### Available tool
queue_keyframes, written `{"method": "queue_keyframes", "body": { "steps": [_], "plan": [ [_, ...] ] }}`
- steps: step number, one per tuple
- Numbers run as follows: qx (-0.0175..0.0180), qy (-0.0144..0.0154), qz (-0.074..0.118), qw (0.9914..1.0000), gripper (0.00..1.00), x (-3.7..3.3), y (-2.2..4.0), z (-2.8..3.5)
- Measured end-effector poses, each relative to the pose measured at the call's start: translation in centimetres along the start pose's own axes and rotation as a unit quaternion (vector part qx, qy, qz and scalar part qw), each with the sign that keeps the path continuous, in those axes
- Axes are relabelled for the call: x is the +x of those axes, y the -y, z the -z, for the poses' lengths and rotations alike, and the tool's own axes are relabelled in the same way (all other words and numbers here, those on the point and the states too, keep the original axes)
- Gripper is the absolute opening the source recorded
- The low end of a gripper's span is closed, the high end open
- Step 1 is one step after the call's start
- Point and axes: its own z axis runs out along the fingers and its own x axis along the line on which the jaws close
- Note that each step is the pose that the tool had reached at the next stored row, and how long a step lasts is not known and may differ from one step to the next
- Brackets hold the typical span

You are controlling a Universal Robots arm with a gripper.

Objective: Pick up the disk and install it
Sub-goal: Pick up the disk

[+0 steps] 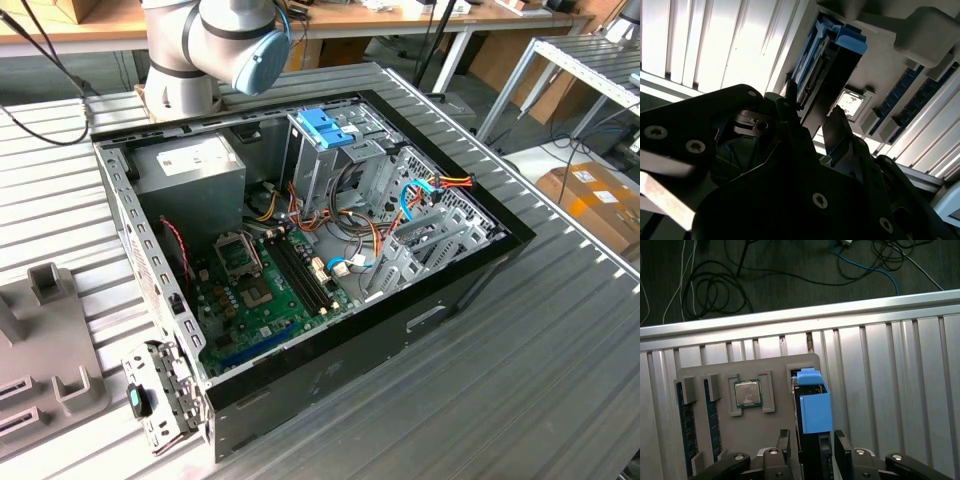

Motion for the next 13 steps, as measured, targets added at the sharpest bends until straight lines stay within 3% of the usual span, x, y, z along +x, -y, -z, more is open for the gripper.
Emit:
{"method": "queue_keyframes", "body": {
  "steps": [4, 13],
  "plan": [
    [0.0, 0.0, 0.002, 1.0, 0.48, -0.01, 0.0, -0.35],
    [0.0001, 0.0, 0.002, 1.0, 0.48, -0.08, 0.06, -0.41]
  ]
}}
